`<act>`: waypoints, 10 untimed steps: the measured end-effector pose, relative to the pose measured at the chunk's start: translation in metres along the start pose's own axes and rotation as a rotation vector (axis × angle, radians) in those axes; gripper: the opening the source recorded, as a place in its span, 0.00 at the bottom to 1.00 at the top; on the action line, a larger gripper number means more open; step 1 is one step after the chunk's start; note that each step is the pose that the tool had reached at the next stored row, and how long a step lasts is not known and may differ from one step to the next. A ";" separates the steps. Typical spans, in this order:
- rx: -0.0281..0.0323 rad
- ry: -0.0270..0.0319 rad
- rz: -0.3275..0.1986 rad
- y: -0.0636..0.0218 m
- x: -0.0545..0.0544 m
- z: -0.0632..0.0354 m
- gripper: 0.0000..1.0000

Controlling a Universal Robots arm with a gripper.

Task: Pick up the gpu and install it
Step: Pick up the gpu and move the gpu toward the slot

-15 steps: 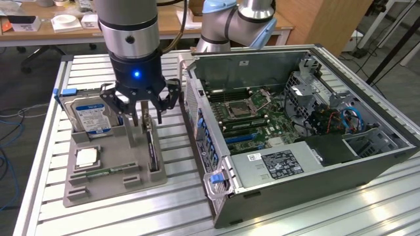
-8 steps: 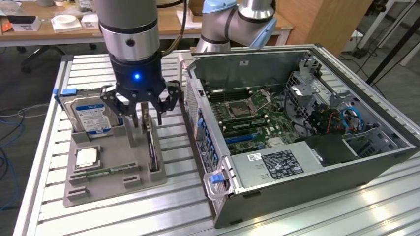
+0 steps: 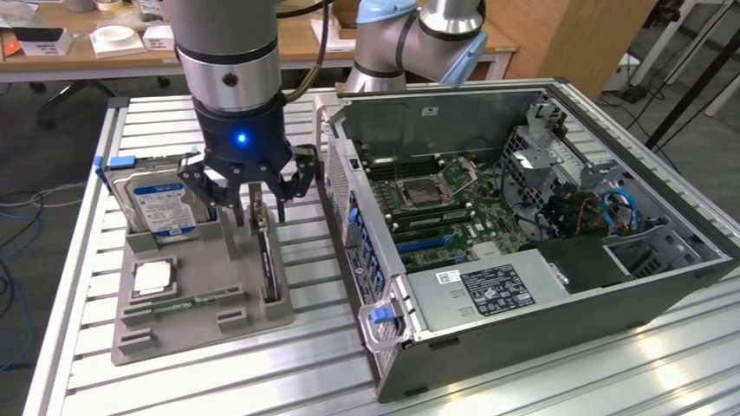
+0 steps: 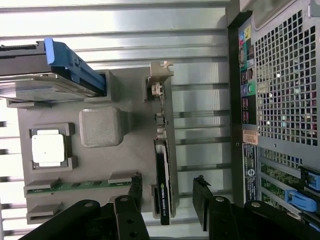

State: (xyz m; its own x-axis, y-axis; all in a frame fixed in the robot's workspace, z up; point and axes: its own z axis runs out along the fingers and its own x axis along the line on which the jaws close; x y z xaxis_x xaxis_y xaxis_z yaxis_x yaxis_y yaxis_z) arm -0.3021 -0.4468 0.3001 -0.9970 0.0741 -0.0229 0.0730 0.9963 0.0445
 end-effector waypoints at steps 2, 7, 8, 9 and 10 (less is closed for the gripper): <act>0.0000 0.0000 0.000 0.0000 0.000 0.0009 0.53; 0.0000 0.0000 0.000 -0.0002 0.000 0.0032 0.53; 0.0001 0.0001 0.000 -0.0002 0.000 0.0036 0.53; 0.0001 0.0000 0.000 -0.0002 0.000 0.0041 0.53; 0.0000 0.0001 0.000 -0.0002 0.000 0.0045 0.53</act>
State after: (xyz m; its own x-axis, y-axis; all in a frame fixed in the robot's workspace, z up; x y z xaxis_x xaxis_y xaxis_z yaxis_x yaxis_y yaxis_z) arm -0.3022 -0.4468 0.2956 -0.9970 0.0737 -0.0228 0.0726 0.9964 0.0444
